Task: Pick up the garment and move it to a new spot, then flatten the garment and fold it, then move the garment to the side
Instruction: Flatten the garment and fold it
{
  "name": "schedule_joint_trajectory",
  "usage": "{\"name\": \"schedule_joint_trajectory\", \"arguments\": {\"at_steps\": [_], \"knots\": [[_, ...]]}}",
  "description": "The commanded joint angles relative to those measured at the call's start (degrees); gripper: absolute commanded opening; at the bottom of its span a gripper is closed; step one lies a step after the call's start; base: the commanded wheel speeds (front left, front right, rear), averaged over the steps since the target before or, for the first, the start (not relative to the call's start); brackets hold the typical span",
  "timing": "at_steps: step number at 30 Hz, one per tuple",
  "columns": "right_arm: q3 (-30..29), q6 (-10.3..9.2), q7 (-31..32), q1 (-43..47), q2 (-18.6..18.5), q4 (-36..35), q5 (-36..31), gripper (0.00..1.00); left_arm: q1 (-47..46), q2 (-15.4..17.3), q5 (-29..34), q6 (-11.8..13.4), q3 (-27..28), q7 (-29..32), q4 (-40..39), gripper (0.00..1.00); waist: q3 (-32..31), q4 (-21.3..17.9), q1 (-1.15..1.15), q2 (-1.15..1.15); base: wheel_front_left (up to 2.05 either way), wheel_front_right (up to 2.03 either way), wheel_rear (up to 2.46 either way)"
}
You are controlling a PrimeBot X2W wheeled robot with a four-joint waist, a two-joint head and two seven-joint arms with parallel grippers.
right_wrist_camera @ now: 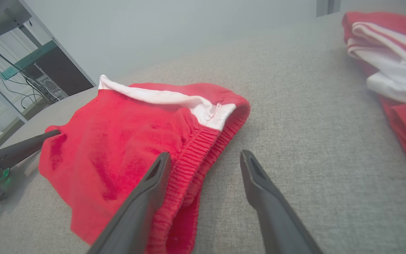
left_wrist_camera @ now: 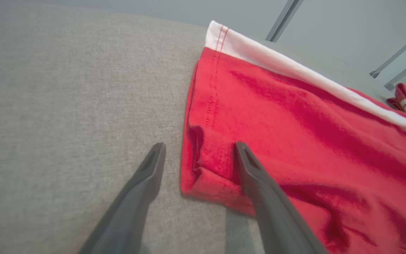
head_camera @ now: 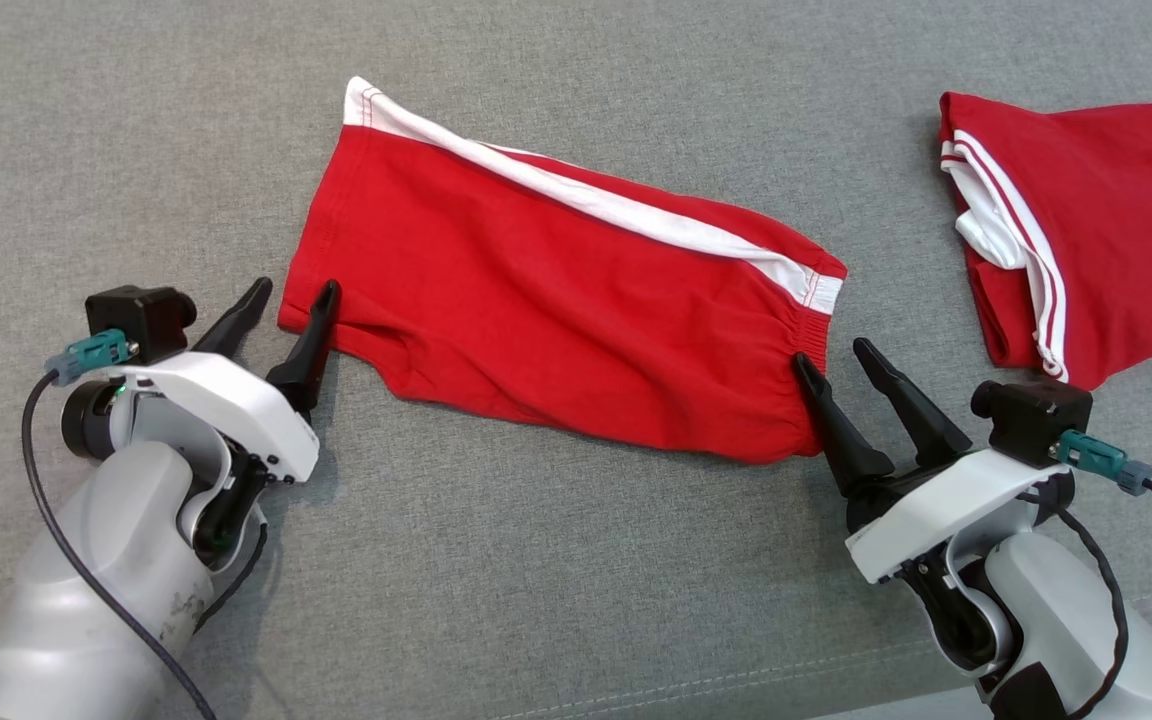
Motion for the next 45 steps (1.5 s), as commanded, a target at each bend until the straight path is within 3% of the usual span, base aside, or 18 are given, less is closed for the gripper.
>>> {"name": "schedule_joint_trajectory", "arguments": {"at_steps": [1,3,5,14,25,34,45], "knots": [[0.69,-0.01,-0.76,0.13,-0.07,-1.34,-0.74,1.00,-2.18,1.21,-0.85,-0.40,0.89,0.28,0.13,1.00,0.15,-0.11,0.00,0.00,0.00,0.00,0.00],[0.67,-0.01,-0.76,0.04,0.00,-1.44,-0.75,1.00,-2.40,0.78,-1.48,-0.40,0.01,0.71,0.19,0.45,0.25,-0.13,0.00,0.00,0.00,0.00,0.00],[0.58,-0.01,-0.76,0.06,0.04,-1.47,-0.73,1.00,-2.54,0.72,-2.16,-0.40,-0.95,0.92,-0.19,0.00,0.26,-0.06,0.00,0.00,0.00,0.00,0.00],[0.12,-0.01,-0.76,0.95,0.15,-0.47,-0.42,1.00,-1.50,0.92,-4.63,-0.40,-4.35,-0.43,-3.07,0.00,-0.37,1.85,0.00,0.00,0.00,0.00,0.00],[0.27,-0.01,-0.73,1.49,-1.20,0.32,0.09,1.00,3.19,-0.71,-4.72,-0.40,-1.26,-2.34,-3.68,0.00,-2.83,6.77,0.00,0.00,0.00,0.00,0.00],[-0.20,-0.01,0.42,2.00,-3.30,2.62,0.30,1.00,10.65,-3.69,0.70,-0.31,5.73,-2.38,-7.17,0.00,-5.42,12.18,0.00,0.00,0.00,0.00,0.00],[-0.11,-0.01,1.74,2.55,-4.07,3.96,0.57,1.00,17.71,-6.65,6.95,-0.30,8.66,-2.39,-9.61,0.00,-7.33,17.15,0.00,0.00,0.00,0.00,0.00]]}}
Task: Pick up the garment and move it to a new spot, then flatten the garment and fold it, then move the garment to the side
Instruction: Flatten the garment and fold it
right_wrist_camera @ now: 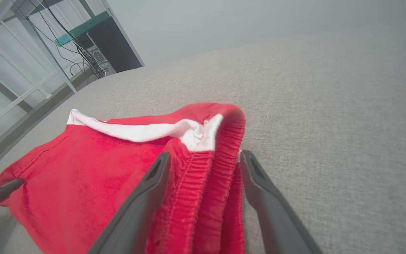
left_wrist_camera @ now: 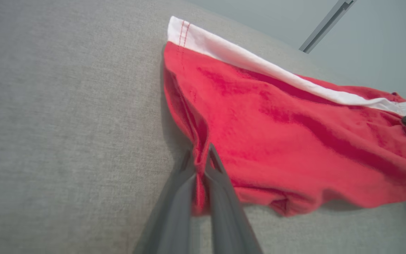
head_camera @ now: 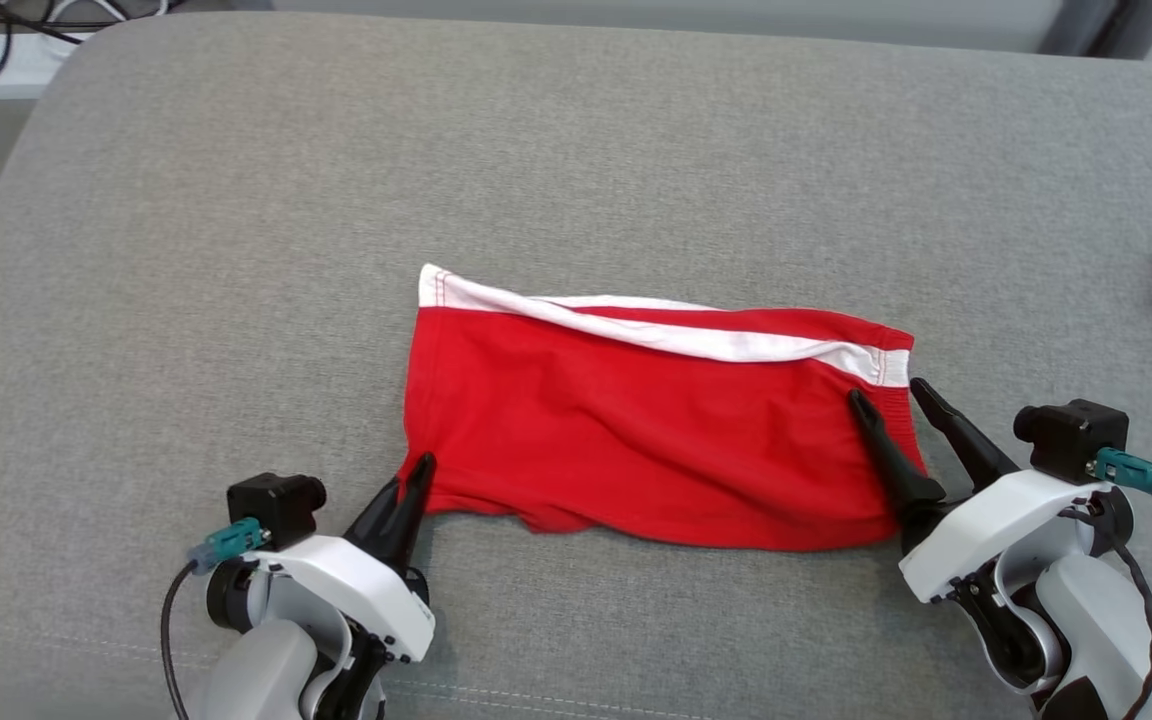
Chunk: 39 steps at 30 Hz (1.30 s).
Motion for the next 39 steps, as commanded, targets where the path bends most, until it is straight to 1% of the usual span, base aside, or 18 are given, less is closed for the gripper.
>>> {"name": "schedule_joint_trajectory", "arguments": {"at_steps": [1,2,3,4,6,10,14,15,19,28,35,36,37,38,39], "knots": [[0.27,-0.01,-0.03,1.26,-0.54,-0.60,0.33,1.00,-0.41,1.13,1.17,-0.30,2.17,-0.76,-1.17,0.09,-0.40,0.59,0.00,0.00,0.00,0.00,0.00],[0.23,-0.01,0.04,1.29,-0.58,-0.54,0.37,1.00,-0.30,0.93,1.56,-0.31,2.63,-0.76,-1.39,0.44,-0.49,0.75,0.00,0.00,0.00,0.00,0.00],[0.18,-0.01,0.11,1.35,-0.60,-0.48,0.41,1.00,-0.22,0.77,2.13,-0.32,2.97,-0.76,-1.54,0.96,-0.61,0.88,0.00,0.00,0.00,0.00,0.00],[0.12,-0.01,0.20,1.44,-0.61,-0.41,0.46,1.00,-0.18,0.65,2.68,-0.33,3.29,-0.76,-1.57,1.00,-0.70,0.94,0.00,0.00,0.00,0.00,0.00],[-0.05,-0.01,0.41,1.81,-0.65,-0.22,0.63,1.00,-0.36,0.74,4.50,-0.24,4.15,-0.76,-1.82,1.00,-0.90,0.87,0.00,0.00,0.00,0.00,0.00],[-1.32,-0.01,0.16,3.28,-1.11,0.41,1.29,1.00,0.31,0.64,8.81,1.44,7.98,-0.76,-4.34,1.00,-1.55,0.75,0.00,0.00,0.00,0.00,0.00],[-1.93,-0.01,-0.09,5.09,-1.37,0.90,1.98,1.00,2.44,-0.16,12.31,1.48,11.18,-0.76,-7.01,1.00,-2.33,0.87,0.00,0.00,0.00,0.00,0.00],[-2.09,-0.01,-0.17,5.71,-1.18,1.11,2.32,1.00,3.31,-0.42,14.49,1.51,12.28,-0.76,-8.47,1.00,-2.68,1.01,0.00,0.00,0.00,0.00,0.00],[-2.04,-0.01,-0.12,6.39,-0.39,1.73,3.08,1.00,5.23,-0.91,19.36,1.98,14.27,-0.76,-12.37,1.00,-3.35,1.49,0.00,0.00,0.00,0.00,0.00],[-0.37,-0.01,0.64,7.00,0.66,3.45,5.72,1.00,10.51,-2.15,26.15,2.34,16.34,-0.76,-18.25,1.00,-4.60,3.70,0.00,0.00,0.00,0.00,0.00],[0.77,-0.01,1.07,6.23,0.90,6.20,6.58,1.00,12.71,-3.04,29.68,2.46,16.74,-0.76,-20.01,1.00,-4.77,4.80,0.00,0.00,0.00,0.00,0.00],[0.83,-0.01,1.00,6.07,0.94,6.60,6.62,0.91,12.88,-3.14,30.03,2.41,16.81,-0.76,-20.15,1.00,-4.79,4.86,0.00,0.00,0.00,0.00,0.00],[0.81,-0.01,0.85,5.87,0.99,6.95,6.66,0.49,13.04,-3.28,30.29,2.34,16.92,-0.76,-20.30,1.00,-4.78,4.89,0.00,0.00,0.00,0.00,0.00],[0.75,-0.01,0.55,5.62,1.02,7.24,6.57,0.00,13.18,-3.42,30.50,2.26,17.03,-0.76,-20.42,1.00,-4.74,4.88,0.00,0.00,0.00,0.00,0.00],[0.39,-0.01,0.17,5.39,1.23,7.40,6.85,0.00,13.29,-3.56,30.68,2.19,17.15,-0.76,-20.52,1.00,-4.70,4.83,0.00,0.00,0.00,0.00,0.00]]}}
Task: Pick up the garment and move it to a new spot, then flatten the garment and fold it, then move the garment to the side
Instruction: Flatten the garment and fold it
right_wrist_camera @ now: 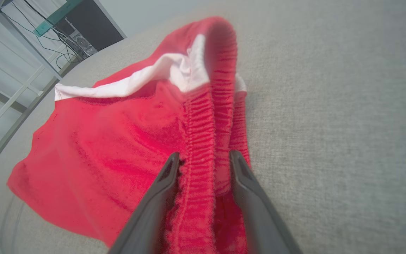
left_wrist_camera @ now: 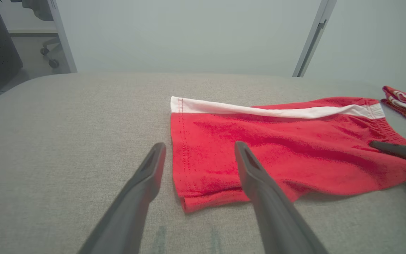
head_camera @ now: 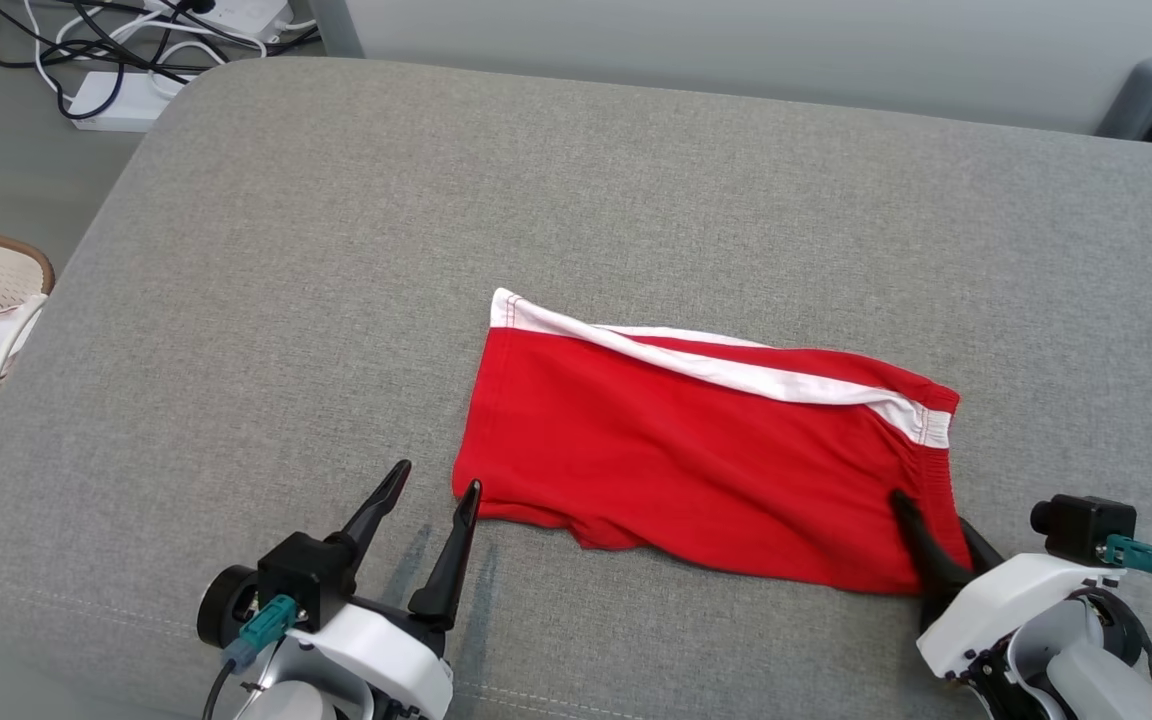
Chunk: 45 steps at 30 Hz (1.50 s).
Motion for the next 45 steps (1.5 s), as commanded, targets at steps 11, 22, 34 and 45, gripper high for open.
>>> {"name": "schedule_joint_trajectory", "arguments": {"at_steps": [11,22,34,45], "knots": [[-3.37,-0.01,-2.56,-1.58,-3.08,1.17,1.17,0.00,-0.81,-0.49,0.66,-0.89,4.19,-0.59,-1.77,1.00,0.07,-2.02,0.00,0.00,0.00,0.00,0.00],[2.49,-0.01,2.60,-1.21,-9.24,-15.16,1.16,0.00,-0.85,-1.84,0.71,-1.74,4.34,-0.59,-0.97,1.00,-0.04,-3.59,0.00,0.00,0.00,0.00,0.00],[8.51,-0.01,14.14,-5.23,-9.10,-28.48,-1.96,0.00,-0.98,-3.03,0.06,-2.25,2.53,-0.59,0.51,1.00,-0.59,-0.47,0.00,0.00,0.00,0.00,0.00],[13.65,-0.01,22.33,-12.67,-4.94,-22.15,-4.88,0.00,-0.37,-3.58,-2.15,-2.44,0.02,-0.59,2.20,1.00,0.13,6.70,0.00,0.00,0.00,0.00,0.00]]}}
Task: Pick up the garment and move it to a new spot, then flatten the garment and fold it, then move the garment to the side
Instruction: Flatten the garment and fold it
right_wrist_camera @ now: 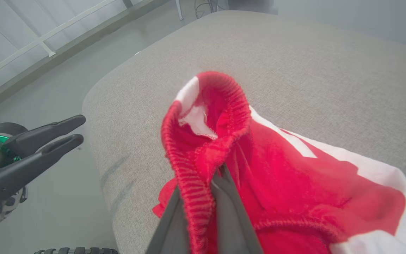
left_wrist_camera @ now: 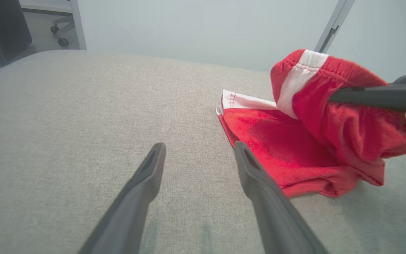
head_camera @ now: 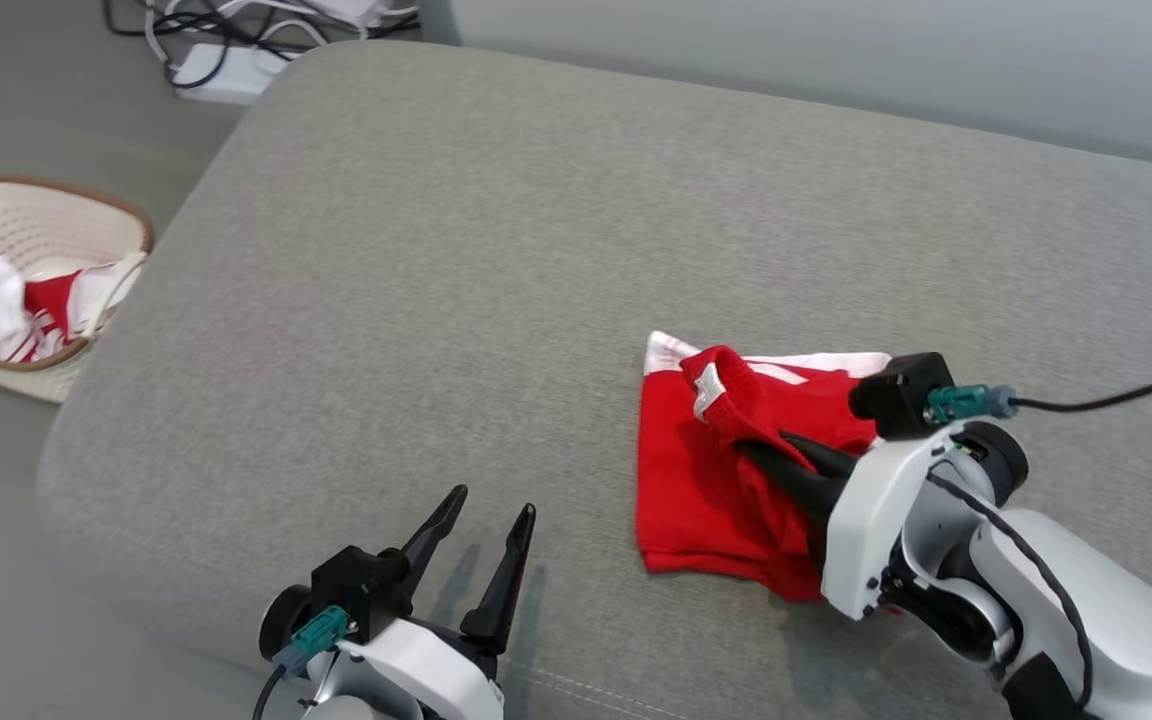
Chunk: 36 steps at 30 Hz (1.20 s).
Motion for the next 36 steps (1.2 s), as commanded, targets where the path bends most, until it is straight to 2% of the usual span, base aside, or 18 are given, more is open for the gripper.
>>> {"name": "schedule_joint_trajectory", "arguments": {"at_steps": [1,7,8,9,12,16,20,23,29,36], "knots": [[0.12,0.00,0.25,-1.31,0.50,-0.41,-0.66,0.00,-0.37,0.27,-0.97,-0.37,1.40,-0.59,-0.93,1.00,0.39,1.73,0.00,0.00,0.00,0.00,0.00],[1.25,0.00,0.96,-4.51,3.44,6.23,-2.36,0.00,-0.58,0.22,-3.05,-0.40,-0.56,-0.59,-0.57,1.00,1.27,4.74,0.00,0.00,0.00,0.00,0.00],[1.25,0.00,0.97,-4.87,3.97,7.35,-2.44,0.29,-0.56,0.22,-3.25,-0.40,-0.75,-0.59,-0.51,1.00,1.28,4.90,0.00,0.00,0.00,0.00,0.00],[1.47,0.00,0.99,-5.29,4.40,8.06,-2.58,1.00,-0.48,0.22,-3.42,-0.41,-0.86,-0.59,-0.44,1.00,1.27,4.96,0.00,0.00,0.00,0.00,0.00],[0.17,0.00,-0.73,-6.25,5.18,8.63,-1.70,1.00,-0.09,0.21,-3.60,-0.41,-0.62,-0.59,-0.42,1.00,1.10,4.31,0.00,0.00,0.00,0.00,0.00],[-2.85,0.00,-3.69,-6.98,4.02,7.13,-0.15,1.00,-0.18,0.21,-3.02,-0.41,0.40,-0.59,-0.63,1.00,0.45,2.21,0.00,0.00,0.00,0.00,0.00],[-8.12,0.00,-6.95,-6.89,1.75,5.53,0.51,1.00,-0.60,0.21,-2.21,-0.41,0.73,-0.59,-1.19,1.00,-0.14,-0.42,0.00,0.00,0.00,0.00,0.00],[-13.13,0.00,-8.35,-3.36,-1.02,5.23,0.64,1.00,-0.82,0.21,-2.03,-0.42,0.58,-0.59,-1.75,1.00,-0.65,-2.59,0.00,0.00,0.00,0.00,0.00],[-14.85,0.00,-7.68,5.09,-2.78,4.67,-0.65,1.00,-0.66,0.21,-1.45,-0.42,0.75,-0.59,-2.08,1.00,-0.84,-4.38,0.00,0.00,0.00,0.00,0.00],[-14.44,0.00,-7.58,10.36,-1.15,5.00,-3.15,1.00,-1.14,0.21,-1.12,-0.42,0.54,-0.59,-2.39,1.00,-0.49,-4.26,0.00,0.00,0.00,0.00,0.00]]}}
